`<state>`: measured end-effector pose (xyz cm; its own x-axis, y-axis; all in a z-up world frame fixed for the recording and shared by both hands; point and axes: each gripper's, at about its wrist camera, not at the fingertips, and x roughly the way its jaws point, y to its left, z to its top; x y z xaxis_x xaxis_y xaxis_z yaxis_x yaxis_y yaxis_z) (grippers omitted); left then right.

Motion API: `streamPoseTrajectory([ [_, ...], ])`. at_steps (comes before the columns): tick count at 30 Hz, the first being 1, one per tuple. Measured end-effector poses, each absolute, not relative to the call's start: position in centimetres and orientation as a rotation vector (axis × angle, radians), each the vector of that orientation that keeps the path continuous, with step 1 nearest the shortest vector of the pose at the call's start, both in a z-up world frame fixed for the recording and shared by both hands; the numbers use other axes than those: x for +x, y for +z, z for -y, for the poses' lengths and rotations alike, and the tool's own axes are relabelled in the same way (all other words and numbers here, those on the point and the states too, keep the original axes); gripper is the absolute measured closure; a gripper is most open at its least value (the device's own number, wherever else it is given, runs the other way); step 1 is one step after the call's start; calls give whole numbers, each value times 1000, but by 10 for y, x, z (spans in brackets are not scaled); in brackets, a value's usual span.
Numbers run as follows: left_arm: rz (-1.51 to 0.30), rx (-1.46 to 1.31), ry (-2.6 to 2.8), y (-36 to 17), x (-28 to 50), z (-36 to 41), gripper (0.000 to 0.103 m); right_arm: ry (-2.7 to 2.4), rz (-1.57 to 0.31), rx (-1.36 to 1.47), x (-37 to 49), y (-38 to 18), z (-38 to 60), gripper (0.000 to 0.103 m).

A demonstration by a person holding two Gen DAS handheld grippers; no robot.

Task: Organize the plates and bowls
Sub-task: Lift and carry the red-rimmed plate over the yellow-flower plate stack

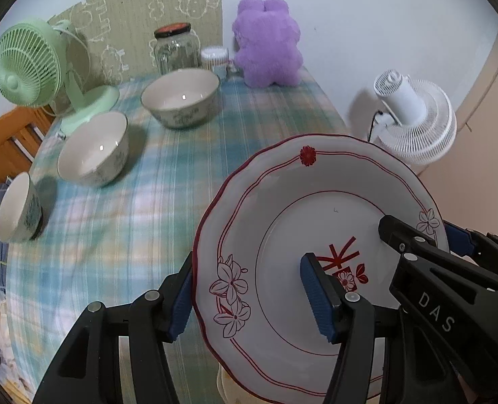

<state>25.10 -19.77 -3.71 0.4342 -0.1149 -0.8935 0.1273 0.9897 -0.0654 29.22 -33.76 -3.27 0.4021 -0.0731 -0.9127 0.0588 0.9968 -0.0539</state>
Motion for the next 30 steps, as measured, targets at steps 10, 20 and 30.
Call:
streamPoseTrajectory([
  [10, -1191, 28, -201, -66, 218, 209, 42, -136, -1225, 1, 252, -60, 347, 52],
  [20, -1231, 55, -233, -85, 199, 225, 42, -197, -1272, 26, 226, -80, 364, 52],
  [30, -1248, 70, -231, -97, 193, 235, 42, -235, -1299, 40, 216, -93, 376, 52],
])
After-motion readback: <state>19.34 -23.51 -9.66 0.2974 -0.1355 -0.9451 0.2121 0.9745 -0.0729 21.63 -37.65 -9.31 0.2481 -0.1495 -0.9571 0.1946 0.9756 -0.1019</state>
